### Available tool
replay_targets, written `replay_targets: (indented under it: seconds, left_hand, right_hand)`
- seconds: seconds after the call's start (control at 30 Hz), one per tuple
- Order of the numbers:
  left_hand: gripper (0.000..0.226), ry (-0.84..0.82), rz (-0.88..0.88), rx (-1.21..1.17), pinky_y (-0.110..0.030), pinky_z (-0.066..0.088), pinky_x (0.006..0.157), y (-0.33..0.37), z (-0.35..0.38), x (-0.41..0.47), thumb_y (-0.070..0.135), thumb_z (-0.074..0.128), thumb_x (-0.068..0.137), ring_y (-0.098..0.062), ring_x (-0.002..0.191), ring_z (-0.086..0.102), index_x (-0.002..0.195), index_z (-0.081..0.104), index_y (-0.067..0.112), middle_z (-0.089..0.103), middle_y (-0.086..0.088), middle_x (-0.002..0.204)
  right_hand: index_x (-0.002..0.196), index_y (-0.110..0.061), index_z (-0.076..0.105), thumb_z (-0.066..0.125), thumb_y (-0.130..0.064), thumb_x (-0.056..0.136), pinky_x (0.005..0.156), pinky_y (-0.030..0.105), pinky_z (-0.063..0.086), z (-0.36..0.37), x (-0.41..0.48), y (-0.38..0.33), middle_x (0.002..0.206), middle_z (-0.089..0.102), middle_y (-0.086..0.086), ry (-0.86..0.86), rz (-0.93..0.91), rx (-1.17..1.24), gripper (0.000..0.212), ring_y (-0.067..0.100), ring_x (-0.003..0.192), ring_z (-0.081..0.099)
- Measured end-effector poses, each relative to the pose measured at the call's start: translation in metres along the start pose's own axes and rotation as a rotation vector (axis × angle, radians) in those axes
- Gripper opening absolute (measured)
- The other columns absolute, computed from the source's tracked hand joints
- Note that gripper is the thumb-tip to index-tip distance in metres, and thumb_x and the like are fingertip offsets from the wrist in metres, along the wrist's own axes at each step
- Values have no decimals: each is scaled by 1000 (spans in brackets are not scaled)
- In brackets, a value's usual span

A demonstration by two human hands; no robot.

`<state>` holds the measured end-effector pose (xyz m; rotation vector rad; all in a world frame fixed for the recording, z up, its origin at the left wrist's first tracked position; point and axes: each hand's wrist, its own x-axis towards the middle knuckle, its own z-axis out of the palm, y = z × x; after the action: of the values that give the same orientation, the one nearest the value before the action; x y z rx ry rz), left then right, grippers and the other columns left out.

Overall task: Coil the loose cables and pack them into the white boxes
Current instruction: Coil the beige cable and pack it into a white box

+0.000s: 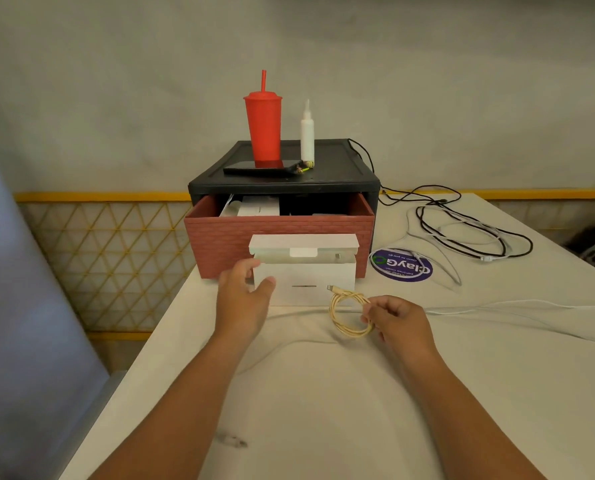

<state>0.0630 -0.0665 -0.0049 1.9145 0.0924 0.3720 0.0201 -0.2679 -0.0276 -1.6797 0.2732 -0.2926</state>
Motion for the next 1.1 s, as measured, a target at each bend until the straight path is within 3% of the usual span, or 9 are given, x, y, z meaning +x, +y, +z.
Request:
replay_targets:
  seconds: [0.17, 0.27, 0.37, 0.53, 0.67, 0.77, 0.87, 1.0, 1.1]
  left_hand:
    - [27, 21, 49, 44, -22, 33, 91, -9, 4, 22, 22, 57, 91, -13, 98, 45, 117, 61, 26, 35, 4, 112]
    - [25, 7, 34, 7, -20, 33, 91, -13, 7, 29, 23, 56, 92, -12, 97, 45, 116, 61, 24, 34, 3, 112]
    - [19, 10, 25, -12, -20, 33, 90, -16, 11, 32, 23, 56, 92, -12, 100, 46, 110, 60, 24, 35, 4, 116]
    - [4, 54, 35, -78, -18, 33, 73, -18, 18, 32, 23, 55, 92, -1, 82, 45, 88, 55, 24, 44, 7, 108]
    - [17, 78, 41, -138, -18, 37, 66, -22, 19, 30, 20, 53, 92, -15, 83, 46, 76, 50, 25, 50, 7, 87]
    - [18, 71, 45, -186, -16, 36, 68, -24, 16, 28, 15, 54, 91, -16, 88, 46, 75, 52, 23, 53, 1, 94]
    - [16, 53, 47, -239, -15, 38, 74, -22, 13, 28, 11, 56, 90, -15, 95, 49, 81, 56, 25, 55, -3, 111]
    - [35, -17, 62, -274, -37, 46, 95, -24, 7, 29, 4, 58, 86, -18, 109, 55, 98, 56, 38, 54, -5, 125]
    - [53, -65, 98, -293, -15, 44, 88, -22, 3, 24, 1, 56, 87, 6, 108, 49, 115, 49, 44, 47, 4, 132]
  right_hand:
    - [87, -14, 72, 63, -7, 85, 60, 21, 43, 10, 19, 6, 66, 65, 3, -25, 16, 28, 12, 7, 54, 51]
    - [116, -15, 62, 64, -9, 85, 66, 24, 47, 13, 29, 6, 71, 65, 9, -48, 25, 51, 32, 13, 62, 56]
    - [129, -15, 52, 64, -8, 85, 56, 14, 44, 15, 33, 4, 71, 61, 10, -85, 15, 27, 46, 3, 51, 51]
    - [130, -14, 53, 64, -8, 85, 52, 11, 41, 16, 33, 3, 72, 61, 10, -141, 24, 30, 46, 0, 47, 48]
    - [129, -14, 53, 65, -7, 84, 52, 13, 42, 17, 30, 1, 62, 61, 3, -147, 34, 36, 48, 4, 49, 48]
    - [128, -15, 54, 65, -6, 84, 52, 13, 42, 19, 29, 1, 57, 64, -3, -149, 33, 35, 47, 5, 50, 49]
    - [126, -15, 56, 65, -6, 84, 50, 12, 42, 18, 27, 0, 59, 65, 0, -143, 24, 34, 44, 5, 51, 49]
    - [117, -21, 62, 66, -6, 83, 54, 7, 43, 15, 23, -2, 60, 64, 2, -118, -15, 19, 37, 4, 53, 54]
    - [104, -29, 61, 67, -7, 82, 61, 7, 45, 11, 17, -9, 60, 67, 2, -91, -83, -5, 32, 5, 59, 61]
